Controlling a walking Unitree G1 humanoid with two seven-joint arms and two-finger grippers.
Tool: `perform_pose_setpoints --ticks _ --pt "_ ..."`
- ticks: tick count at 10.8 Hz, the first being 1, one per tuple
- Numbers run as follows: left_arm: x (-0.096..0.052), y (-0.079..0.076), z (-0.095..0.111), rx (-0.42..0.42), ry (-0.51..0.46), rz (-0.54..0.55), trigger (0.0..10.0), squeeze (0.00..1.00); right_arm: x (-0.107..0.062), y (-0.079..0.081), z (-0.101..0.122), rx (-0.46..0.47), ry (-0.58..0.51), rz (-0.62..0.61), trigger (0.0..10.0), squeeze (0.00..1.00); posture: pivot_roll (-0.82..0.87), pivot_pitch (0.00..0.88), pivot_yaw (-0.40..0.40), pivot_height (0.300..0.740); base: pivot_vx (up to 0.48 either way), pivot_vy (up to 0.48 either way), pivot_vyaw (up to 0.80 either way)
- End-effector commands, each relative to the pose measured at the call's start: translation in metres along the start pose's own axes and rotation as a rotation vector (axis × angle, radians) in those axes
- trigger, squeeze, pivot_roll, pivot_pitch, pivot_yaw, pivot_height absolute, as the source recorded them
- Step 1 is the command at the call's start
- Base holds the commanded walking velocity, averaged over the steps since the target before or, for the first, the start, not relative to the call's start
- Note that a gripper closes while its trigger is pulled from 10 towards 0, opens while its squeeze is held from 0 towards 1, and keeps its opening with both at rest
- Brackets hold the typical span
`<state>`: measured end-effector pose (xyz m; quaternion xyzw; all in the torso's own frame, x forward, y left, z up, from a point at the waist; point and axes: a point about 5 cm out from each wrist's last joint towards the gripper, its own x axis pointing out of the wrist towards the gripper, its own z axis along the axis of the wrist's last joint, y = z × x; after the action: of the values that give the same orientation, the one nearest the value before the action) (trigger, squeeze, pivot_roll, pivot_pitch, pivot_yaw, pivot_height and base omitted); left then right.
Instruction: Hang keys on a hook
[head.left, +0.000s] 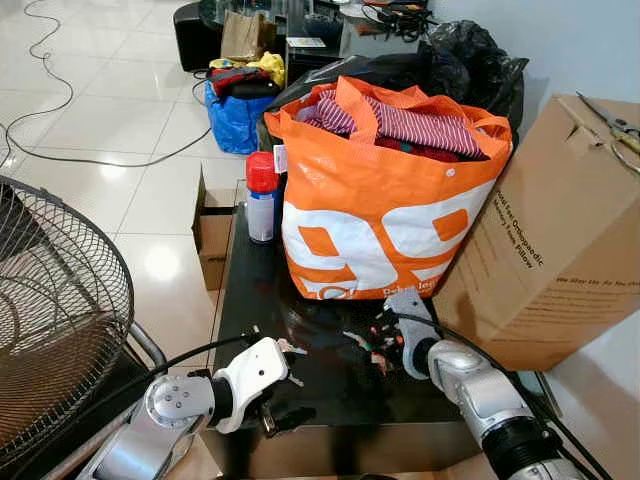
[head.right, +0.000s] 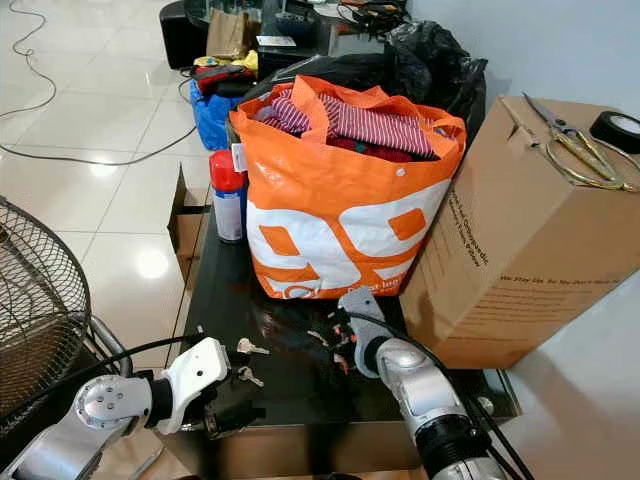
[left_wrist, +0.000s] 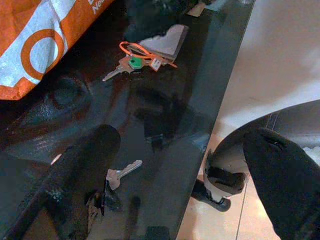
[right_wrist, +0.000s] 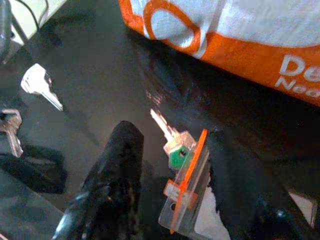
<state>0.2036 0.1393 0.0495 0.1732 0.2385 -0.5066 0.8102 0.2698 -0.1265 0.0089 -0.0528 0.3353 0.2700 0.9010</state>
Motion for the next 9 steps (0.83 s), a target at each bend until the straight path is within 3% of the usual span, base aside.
perform_pose_setpoints --ticks 1,2,3,5,6,7,8,9 --pt "0.0 0.001 0.0 0.01 0.002 0.001 10.0 0.0 0.001 -0.003 -0.004 -0.002 0.022 -0.022 10.0 1.0 -0.02 0.003 -0.112 0.74 0.0 0.0 0.0" --pt "-0.001 0.002 0.0 0.01 0.002 0.001 10.0 0.0 0.007 -0.007 -0.003 0.031 0.032 -0.087 10.0 1.0 -0.02 0.006 -0.112 0.74 0.0 0.0 0.0" --pt "-0.001 0.001 -0.001 0.01 0.003 0.001 10.0 0.0 0.01 -0.008 -0.003 0.059 0.037 -0.102 10.0 0.0 -0.02 0.006 -0.112 0.74 0.0 0.0 0.0" --pt "-0.002 0.001 -0.002 0.01 0.006 -0.001 10.0 0.0 0.016 -0.006 -0.002 0.088 0.047 -0.113 10.0 0.0 -0.02 0.015 -0.11 0.74 0.0 0.0 0.0" --pt "-0.003 0.001 -0.002 0.01 0.008 -0.003 10.0 0.0 0.018 -0.006 -0.005 0.104 0.065 -0.136 4.5 0.0 -0.01 0.016 -0.108 0.74 0.0 0.0 0.0" --pt "-0.003 0.001 -0.002 0.011 0.008 -0.005 10.0 0.0 0.02 -0.006 -0.008 0.11 0.083 -0.137 1.8 0.0 -0.01 0.016 -0.108 0.74 0.0 0.0 0.0" --pt "-0.003 0.0 -0.002 0.012 0.009 -0.007 10.0 0.0 0.021 -0.005 -0.012 0.126 0.096 -0.138 0.0 0.0 -0.01 0.017 -0.106 0.74 0.0 0.0 0.0" --pt "-0.004 0.001 -0.002 0.014 0.009 -0.008 10.0 0.0 0.022 -0.005 -0.014 0.149 0.099 -0.147 0.0 0.0 -0.01 0.02 -0.104 0.74 0.0 0.0 0.0"
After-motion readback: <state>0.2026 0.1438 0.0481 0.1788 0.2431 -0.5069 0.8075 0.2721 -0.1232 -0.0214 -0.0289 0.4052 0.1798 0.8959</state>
